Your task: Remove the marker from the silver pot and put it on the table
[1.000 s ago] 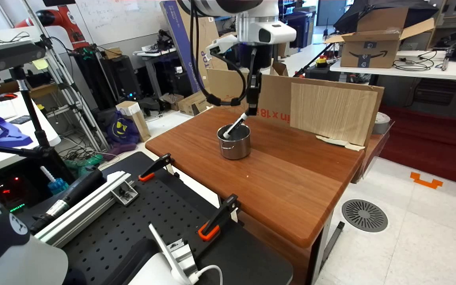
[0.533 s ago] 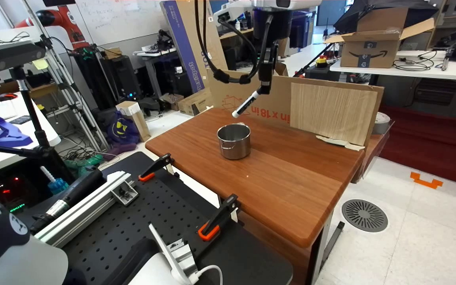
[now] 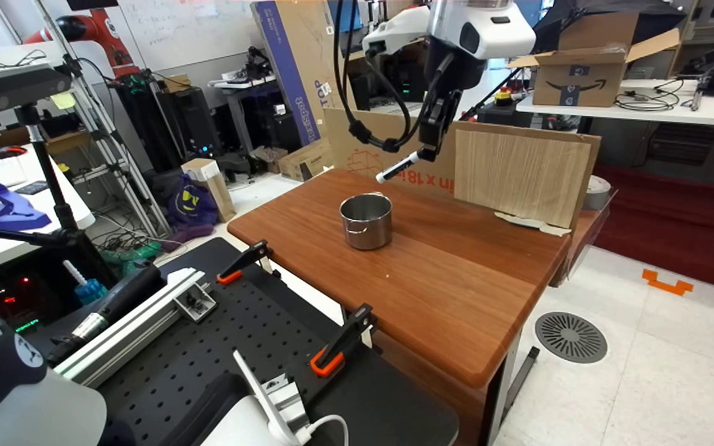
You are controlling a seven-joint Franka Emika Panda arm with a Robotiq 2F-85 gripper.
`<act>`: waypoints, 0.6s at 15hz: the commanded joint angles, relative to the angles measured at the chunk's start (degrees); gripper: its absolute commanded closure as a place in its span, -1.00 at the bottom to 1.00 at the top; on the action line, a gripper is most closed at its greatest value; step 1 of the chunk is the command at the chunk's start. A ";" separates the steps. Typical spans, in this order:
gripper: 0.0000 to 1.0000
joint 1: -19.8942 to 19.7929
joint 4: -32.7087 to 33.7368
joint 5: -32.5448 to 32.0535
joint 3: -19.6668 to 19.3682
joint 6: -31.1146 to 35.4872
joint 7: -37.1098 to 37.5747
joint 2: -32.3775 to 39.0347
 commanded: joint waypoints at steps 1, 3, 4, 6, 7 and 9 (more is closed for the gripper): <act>0.90 -1.11 4.65 4.46 0.12 -2.19 1.07 4.16; 0.90 -1.33 6.54 5.22 0.06 -2.42 2.17 6.36; 0.90 -1.31 7.29 5.15 -0.04 -2.40 3.04 7.21; 0.90 -1.17 9.04 4.52 -0.18 -2.45 4.91 9.44; 0.90 -1.04 9.69 4.21 -0.26 -2.29 5.95 10.41; 0.90 -0.82 11.18 3.59 -0.35 -2.12 7.80 12.55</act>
